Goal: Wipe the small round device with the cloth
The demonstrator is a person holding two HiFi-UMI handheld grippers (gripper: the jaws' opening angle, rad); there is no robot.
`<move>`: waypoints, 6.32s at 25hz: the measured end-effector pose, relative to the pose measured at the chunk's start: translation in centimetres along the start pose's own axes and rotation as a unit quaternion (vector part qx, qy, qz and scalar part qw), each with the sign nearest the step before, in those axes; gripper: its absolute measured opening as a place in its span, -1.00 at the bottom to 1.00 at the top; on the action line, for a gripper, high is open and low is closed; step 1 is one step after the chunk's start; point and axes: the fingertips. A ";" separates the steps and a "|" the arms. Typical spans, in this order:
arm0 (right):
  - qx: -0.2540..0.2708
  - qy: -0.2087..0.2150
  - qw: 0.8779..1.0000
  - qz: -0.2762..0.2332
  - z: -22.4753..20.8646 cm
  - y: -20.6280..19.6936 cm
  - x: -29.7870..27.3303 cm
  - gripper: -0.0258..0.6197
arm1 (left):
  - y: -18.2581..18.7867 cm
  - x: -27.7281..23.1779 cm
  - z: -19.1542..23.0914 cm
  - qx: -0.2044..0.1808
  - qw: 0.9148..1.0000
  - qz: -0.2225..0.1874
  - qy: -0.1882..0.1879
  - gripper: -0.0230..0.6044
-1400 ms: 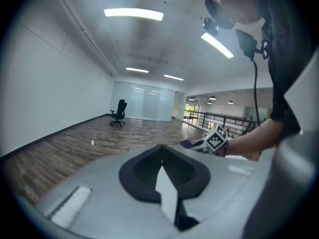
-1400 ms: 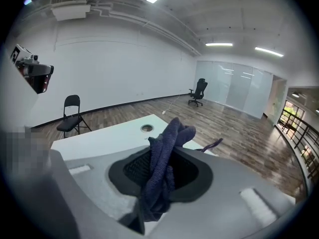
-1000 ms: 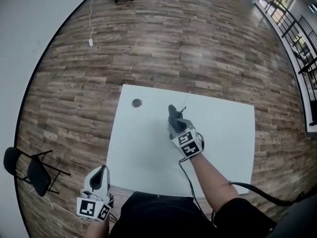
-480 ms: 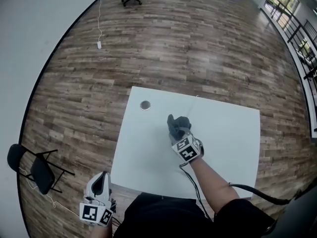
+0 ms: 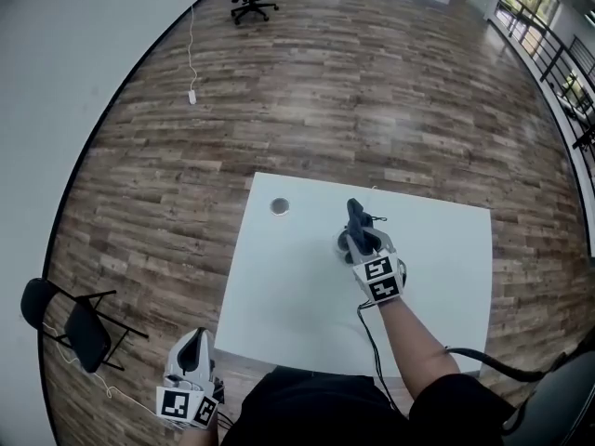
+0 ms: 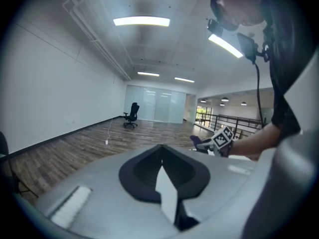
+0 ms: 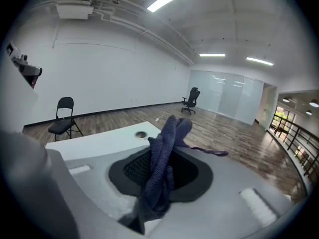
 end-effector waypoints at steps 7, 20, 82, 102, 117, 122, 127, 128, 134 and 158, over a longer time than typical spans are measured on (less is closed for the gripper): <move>-0.049 0.055 0.997 0.037 1.2 -2.5 -2.4 -0.64 | -0.1 -0.2 0.1 0.007 1.000 0.001 0.004 -0.92; -0.107 0.045 0.991 0.066 -1.4 -6.3 -1.6 -0.64 | -0.6 -0.4 -0.7 0.007 1.000 0.009 0.002 -0.92; 0.080 0.021 0.996 0.032 0.1 -2.1 -0.4 -0.64 | -3.9 0.6 -2.9 0.051 0.998 -0.002 0.022 -0.92; 0.325 0.123 0.931 0.110 9.1 -6.0 -2.4 -0.63 | -3.8 1.6 -2.2 0.060 0.998 -0.002 0.034 -0.92; 0.161 -0.102 0.981 -0.019 -3.8 2.1 2.5 -0.63 | -2.3 -0.9 -2.0 0.048 0.999 -0.006 -0.004 -0.92; 0.242 -0.032 0.970 0.000 -0.1 2.2 0.2 -0.63 | -2.3 -0.6 -2.0 0.043 0.999 -0.001 -0.006 -0.92; 0.264 -0.002 0.963 0.058 2.6 -0.7 -2.6 -0.63 | -2.7 1.0 -1.1 0.051 0.998 0.000 0.022 -0.92; 0.274 0.003 0.960 0.058 3.3 -0.7 -3.0 -0.63 | -2.7 1.4 -0.7 0.052 0.998 0.000 0.030 -0.92; 0.302 0.039 0.951 0.053 5.8 -0.4 -3.9 -0.63 | -2.5 2.5 0.0 0.061 0.997 -0.002 0.051 -0.92; 0.108 -0.089 0.988 -0.070 -3.6 3.0 2.8 -0.63 | -1.1 0.8 -1.5 0.025 0.999 0.007 0.018 -0.92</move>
Point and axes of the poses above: the fingertips, and each gripper's own axes: x backward along the fingers, z to its left, y out of its top, and after that the axes turned 7 degrees about x, right-handed
